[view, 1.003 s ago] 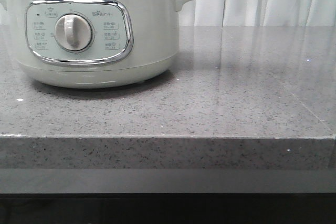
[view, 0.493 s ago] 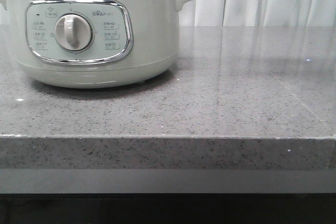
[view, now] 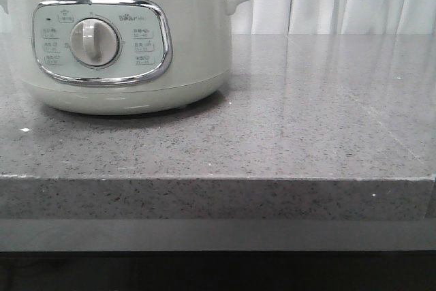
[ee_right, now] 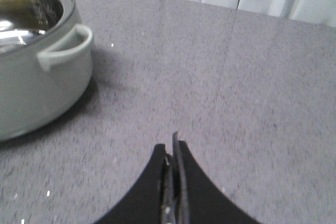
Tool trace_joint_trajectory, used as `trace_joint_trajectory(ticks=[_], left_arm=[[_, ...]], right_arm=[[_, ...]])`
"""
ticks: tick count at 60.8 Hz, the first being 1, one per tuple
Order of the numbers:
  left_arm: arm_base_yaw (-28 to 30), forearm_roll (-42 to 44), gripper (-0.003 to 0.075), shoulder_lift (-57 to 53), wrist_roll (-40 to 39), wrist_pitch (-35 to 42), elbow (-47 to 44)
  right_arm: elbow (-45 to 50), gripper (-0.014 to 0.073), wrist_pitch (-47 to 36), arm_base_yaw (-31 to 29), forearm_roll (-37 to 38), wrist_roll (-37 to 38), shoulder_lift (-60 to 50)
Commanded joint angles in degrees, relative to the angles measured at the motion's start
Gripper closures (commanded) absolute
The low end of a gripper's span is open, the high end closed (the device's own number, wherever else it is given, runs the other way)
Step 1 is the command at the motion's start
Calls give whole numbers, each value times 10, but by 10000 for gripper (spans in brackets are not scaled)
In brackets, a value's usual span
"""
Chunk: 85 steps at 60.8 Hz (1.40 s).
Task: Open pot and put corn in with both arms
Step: 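Withdraw the right gripper away from the pot, then lower the glass lid back onto the pot with the left gripper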
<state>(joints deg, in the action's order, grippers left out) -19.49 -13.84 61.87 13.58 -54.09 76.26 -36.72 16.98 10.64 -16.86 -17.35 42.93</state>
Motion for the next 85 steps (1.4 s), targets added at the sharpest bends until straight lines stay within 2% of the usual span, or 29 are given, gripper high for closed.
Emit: trace_joint_trajectory(ticks=[1,17,29,52,85], left_arm=[[-4,-19,511,48,1,73,73],[-4,-19,511,187,1,73,193],[-4,-20,511,259,1,76,246],[-4,-43,511,291,1,107,249],[-4,-58,511,303,1,52,249]], right_arm=[[25,661,-56,-3,2,-6,-52],[99,661,-14,-2,1,-6,-208],[139,661,-22,-2,1,-6,-284],[146,661,-32,-2,1,-6,-284],[147,661,-38,-2,1,-6,-284]])
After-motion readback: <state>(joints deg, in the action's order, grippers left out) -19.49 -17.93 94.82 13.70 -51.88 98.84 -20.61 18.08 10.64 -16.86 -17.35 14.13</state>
